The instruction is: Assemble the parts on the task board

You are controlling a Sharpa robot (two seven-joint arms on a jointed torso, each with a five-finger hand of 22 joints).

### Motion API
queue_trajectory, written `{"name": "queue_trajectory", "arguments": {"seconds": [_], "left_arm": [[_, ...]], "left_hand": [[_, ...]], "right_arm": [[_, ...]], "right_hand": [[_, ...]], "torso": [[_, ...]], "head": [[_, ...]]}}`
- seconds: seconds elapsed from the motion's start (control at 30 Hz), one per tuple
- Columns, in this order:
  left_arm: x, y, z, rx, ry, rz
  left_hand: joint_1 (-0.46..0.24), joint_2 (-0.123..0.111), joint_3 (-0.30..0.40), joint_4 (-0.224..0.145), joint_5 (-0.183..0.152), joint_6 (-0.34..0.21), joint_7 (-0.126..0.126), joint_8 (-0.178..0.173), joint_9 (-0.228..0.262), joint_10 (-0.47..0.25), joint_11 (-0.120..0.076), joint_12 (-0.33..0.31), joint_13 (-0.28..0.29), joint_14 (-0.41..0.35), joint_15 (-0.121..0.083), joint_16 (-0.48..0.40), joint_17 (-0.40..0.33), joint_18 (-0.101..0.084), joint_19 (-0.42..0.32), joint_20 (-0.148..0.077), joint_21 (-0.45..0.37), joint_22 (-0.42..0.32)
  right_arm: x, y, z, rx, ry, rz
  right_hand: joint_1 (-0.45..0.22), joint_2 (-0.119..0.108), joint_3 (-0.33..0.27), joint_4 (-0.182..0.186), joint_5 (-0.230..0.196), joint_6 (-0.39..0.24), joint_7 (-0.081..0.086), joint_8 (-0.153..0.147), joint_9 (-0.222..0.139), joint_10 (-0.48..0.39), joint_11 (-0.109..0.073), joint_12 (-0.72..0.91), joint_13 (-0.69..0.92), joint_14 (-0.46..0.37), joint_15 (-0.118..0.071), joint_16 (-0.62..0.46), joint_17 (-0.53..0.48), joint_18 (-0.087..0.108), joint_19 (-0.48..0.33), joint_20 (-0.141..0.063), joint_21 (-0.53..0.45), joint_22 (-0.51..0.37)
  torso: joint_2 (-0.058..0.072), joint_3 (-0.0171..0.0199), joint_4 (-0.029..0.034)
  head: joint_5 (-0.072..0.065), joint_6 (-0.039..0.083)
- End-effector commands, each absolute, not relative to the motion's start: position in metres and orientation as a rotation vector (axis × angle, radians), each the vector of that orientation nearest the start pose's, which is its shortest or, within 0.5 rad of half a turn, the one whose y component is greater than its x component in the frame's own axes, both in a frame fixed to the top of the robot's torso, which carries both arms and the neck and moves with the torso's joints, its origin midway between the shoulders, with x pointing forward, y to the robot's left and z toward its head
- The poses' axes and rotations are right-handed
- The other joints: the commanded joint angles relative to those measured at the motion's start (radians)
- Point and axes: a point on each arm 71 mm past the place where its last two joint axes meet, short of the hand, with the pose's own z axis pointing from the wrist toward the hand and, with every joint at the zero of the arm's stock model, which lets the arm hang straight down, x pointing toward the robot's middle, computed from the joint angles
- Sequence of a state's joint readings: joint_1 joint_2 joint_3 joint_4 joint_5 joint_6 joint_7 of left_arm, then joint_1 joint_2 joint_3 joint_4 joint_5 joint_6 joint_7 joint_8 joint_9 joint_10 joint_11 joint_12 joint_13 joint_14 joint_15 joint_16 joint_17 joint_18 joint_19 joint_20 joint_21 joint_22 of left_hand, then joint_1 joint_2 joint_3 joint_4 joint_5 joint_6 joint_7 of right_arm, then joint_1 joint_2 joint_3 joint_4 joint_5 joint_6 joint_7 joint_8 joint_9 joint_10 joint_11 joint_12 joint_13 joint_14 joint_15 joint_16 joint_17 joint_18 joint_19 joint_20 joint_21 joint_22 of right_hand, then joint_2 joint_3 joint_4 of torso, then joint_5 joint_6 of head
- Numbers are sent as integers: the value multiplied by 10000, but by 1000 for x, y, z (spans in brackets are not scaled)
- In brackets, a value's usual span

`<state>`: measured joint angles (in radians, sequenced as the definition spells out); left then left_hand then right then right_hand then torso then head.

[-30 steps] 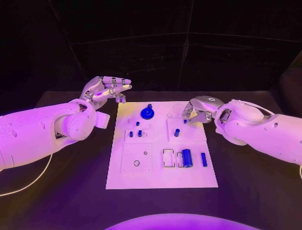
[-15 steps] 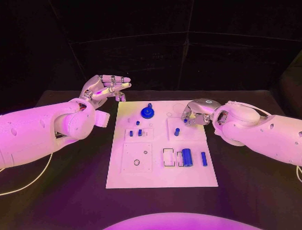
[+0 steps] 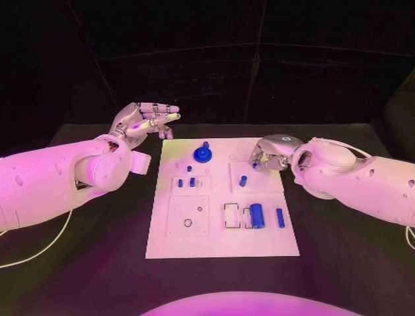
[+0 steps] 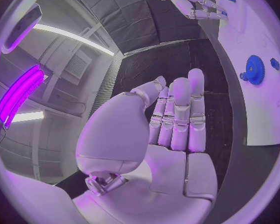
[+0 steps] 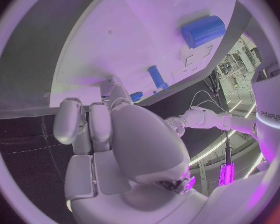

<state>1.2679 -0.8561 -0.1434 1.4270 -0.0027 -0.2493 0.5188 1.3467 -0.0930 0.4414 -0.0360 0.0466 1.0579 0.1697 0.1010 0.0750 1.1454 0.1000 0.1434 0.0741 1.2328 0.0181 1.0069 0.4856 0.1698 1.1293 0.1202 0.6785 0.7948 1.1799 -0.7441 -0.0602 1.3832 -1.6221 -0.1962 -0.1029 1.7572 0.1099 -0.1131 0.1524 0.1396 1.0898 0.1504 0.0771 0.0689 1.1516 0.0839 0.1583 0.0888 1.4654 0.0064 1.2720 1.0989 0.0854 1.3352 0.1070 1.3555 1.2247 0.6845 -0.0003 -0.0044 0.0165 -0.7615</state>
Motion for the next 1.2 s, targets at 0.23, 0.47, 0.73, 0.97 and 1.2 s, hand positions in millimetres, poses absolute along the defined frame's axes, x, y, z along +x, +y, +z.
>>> {"name": "queue_trajectory", "arguments": {"seconds": [0.23, 0.47, 0.73, 0.97, 1.2], "left_arm": [[505, 245, -177, -10026, 13297, -15497], [505, 246, -177, -10029, 13299, -15493], [505, 246, -176, -10013, 13271, -15509], [505, 247, -176, -9997, 13240, -15515], [505, 247, -176, -9982, 13206, -15515]], "left_hand": [[-49, 38, -80, 4, 49, 68, -9, 47, -11, 6, -3, 67, 14, -75, -17, -48, -18, 137, -70, -7, -44, -24], [-38, 43, -94, -2, 50, 61, -6, 46, -13, -5, -2, 74, 13, -80, -18, -53, -25, 138, -70, -7, -58, -35], [15, 71, -106, -29, 51, 57, -6, 52, -14, -17, -5, 94, 15, -87, -21, -61, -39, 140, -64, -11, -83, -55], [51, 89, -111, -50, 51, 60, -7, 58, -13, -20, -7, 110, 16, -89, -24, -65, -47, 141, -59, -13, -96, -67], [134, 137, -107, -98, 52, 57, -4, 67, -15, -36, -8, 138, 17, -93, -30, -72, -65, 141, -44, -21, -118, -87]], "right_arm": [[501, -186, -218, -3586, 17458, 4752], [499, -185, -216, -3551, 17197, 4799], [496, -187, -213, -3438, 16934, 4847], [493, -188, -209, -3296, 16617, 4951], [491, -192, -205, -3131, 16368, 4992]], "right_hand": [[-15, 2, 869, -102, -584, 224, -9, -64, 4, 269, -53, -144, -202, 245, -104, 160, 82, -70, 170, -36, 180, 227], [-393, -358, 1749, -201, -584, 318, -15, -109, -5, 394, -85, -267, -235, 239, -111, 205, 58, -82, 188, -44, 238, 310], [-1003, -883, 3169, -395, -510, 373, -9, -110, -5, 499, -69, -382, -226, 228, -102, 246, 8, -89, 204, -35, 283, 385], [-2074, -1599, 4965, -766, -502, 449, -8, -101, 8, 603, -65, -422, -209, 224, -103, 309, -37, -100, 234, -27, 319, 456], [-2296, -1704, 5249, -882, -520, 484, -21, -92, 15, 639, -75, -405, -201, 231, -108, 341, -16, -114, 281, -29, 358, 521]], "torso": [[3, 4, -11], [-5, 1, 1], [-3, -1, 5], [-2, -6, 5], [4, -14, 17]], "head": [[-26, -37], [-16, -36], [-29, -40], [-37, -21], [-56, 2]]}}
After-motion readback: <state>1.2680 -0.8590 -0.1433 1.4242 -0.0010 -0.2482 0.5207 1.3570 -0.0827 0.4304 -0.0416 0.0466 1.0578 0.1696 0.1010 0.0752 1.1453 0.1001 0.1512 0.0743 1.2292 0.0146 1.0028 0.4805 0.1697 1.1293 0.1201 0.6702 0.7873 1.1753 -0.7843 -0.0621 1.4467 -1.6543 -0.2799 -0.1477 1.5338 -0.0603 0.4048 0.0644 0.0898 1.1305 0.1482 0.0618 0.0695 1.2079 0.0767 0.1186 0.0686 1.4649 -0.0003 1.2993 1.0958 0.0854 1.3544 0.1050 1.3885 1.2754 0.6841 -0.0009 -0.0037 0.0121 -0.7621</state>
